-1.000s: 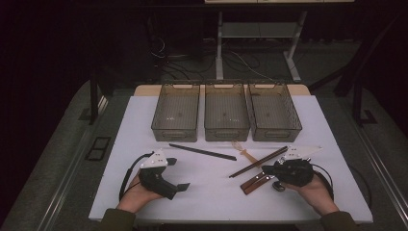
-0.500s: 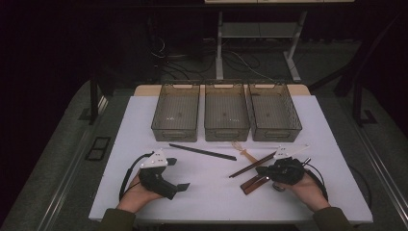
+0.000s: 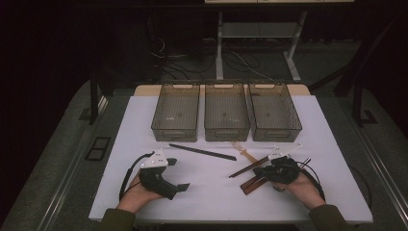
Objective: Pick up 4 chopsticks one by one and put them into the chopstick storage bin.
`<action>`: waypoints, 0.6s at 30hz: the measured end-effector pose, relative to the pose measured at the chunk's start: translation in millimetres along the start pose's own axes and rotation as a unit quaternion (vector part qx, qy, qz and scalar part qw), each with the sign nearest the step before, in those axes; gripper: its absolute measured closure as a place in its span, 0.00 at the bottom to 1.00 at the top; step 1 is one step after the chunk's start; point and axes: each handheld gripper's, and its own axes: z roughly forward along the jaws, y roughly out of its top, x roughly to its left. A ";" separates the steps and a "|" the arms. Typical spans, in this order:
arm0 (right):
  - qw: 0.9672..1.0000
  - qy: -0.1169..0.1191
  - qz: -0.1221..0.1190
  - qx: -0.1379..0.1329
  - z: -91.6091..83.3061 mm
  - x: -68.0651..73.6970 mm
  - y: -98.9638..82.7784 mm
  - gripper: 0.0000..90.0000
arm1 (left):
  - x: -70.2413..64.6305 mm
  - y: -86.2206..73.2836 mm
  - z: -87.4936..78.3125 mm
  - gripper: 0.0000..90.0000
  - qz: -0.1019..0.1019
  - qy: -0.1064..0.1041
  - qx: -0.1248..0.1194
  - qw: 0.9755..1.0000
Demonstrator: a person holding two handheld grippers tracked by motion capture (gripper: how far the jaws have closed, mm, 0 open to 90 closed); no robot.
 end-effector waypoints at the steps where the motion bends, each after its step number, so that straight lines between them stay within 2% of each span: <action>1: 1.000 0.002 -0.002 0.001 1.0 0.2 0.3 1.00 | 0.0 -0.1 0.2 0.00 0.000 0.000 0.000 1.000; 18: 1.000 0.005 -0.009 0.010 10.5 2.0 4.8 1.00 | 0.0 0.0 0.0 0.00 0.000 0.000 0.001 1.000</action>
